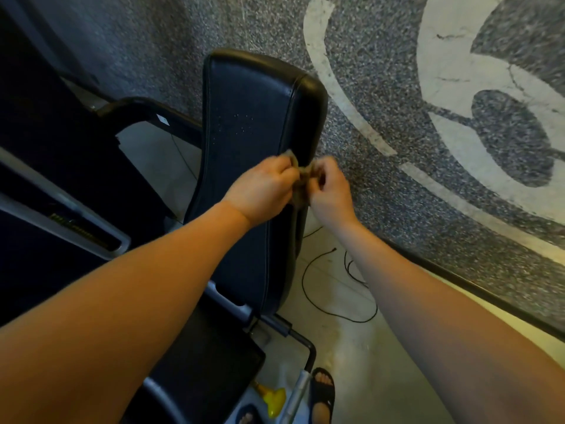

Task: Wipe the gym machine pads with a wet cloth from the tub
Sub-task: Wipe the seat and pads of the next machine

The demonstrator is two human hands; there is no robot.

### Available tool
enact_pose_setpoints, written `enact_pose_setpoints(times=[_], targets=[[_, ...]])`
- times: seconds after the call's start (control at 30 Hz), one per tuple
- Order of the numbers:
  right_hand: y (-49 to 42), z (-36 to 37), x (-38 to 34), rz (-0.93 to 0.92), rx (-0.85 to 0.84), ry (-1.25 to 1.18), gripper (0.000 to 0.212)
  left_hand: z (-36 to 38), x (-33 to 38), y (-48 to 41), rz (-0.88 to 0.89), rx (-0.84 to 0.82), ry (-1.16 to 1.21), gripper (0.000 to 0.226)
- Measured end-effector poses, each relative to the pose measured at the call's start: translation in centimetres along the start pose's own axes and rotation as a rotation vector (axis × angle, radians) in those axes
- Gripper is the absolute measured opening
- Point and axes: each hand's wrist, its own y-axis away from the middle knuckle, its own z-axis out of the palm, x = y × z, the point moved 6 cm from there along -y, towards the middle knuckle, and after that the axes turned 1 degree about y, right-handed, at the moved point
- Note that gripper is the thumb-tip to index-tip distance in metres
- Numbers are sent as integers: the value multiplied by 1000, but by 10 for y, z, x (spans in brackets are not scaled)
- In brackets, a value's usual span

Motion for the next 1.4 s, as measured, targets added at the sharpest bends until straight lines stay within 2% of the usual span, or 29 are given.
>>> enact_pose_setpoints(times=[0.03, 0.1, 0.2, 0.37, 0.47, 0.53, 0.63, 0.77, 0.83, 0.9, 0.97, 1.03, 1.1, 1.23, 1.3, 1.4], targets=[[-5, -6, -7, -19, 73, -27, 14, -5, -2, -3, -23, 52, -8, 15], [-4, -4, -14, -71, 106, -52, 14, -7, -5, -1, -81, 120, -10, 15], [23, 21, 0, -145, 32, 16, 14, 14, -9, 23, -174, 116, 23, 13], [38, 31, 11, -154, -106, 115, 20, 37, -4, 48, -215, -37, 74, 9], [27, 14, -2, -202, -78, 108, 20, 21, -7, 32, -235, 76, 115, 13], [27, 15, -3, -193, -39, 84, 16, 17, -9, 28, -237, 133, 112, 13], [46, 34, 12, -147, -73, 81, 20, 42, -7, 49, -255, 76, 98, 11], [82, 61, 52, -68, -236, 123, 20, 90, 3, 96, -342, -101, 136, 18], [87, 64, 61, -9, -312, 135, 17, 92, 5, 97, -388, -125, 162, 21], [80, 56, 53, 1, -268, 96, 16, 78, 7, 88, -383, -57, 186, 21], [65, 39, 34, -57, -102, 31, 17, 62, 5, 76, -350, 45, 183, 18], [54, 35, 22, -88, -35, 3, 17, 56, 1, 69, -356, 93, 153, 17], [57, 43, 23, -89, -65, 4, 16, 63, 0, 71, -383, 42, 131, 23], [84, 58, 53, 94, -225, 39, 15, 87, 5, 86, -404, -121, 130, 28], [82, 55, 55, 112, -302, 105, 14, 89, 7, 86, -436, -168, 175, 25], [59, 28, 22, -10, -233, 128, 15, 59, 5, 70, -464, -37, 288, 15]])
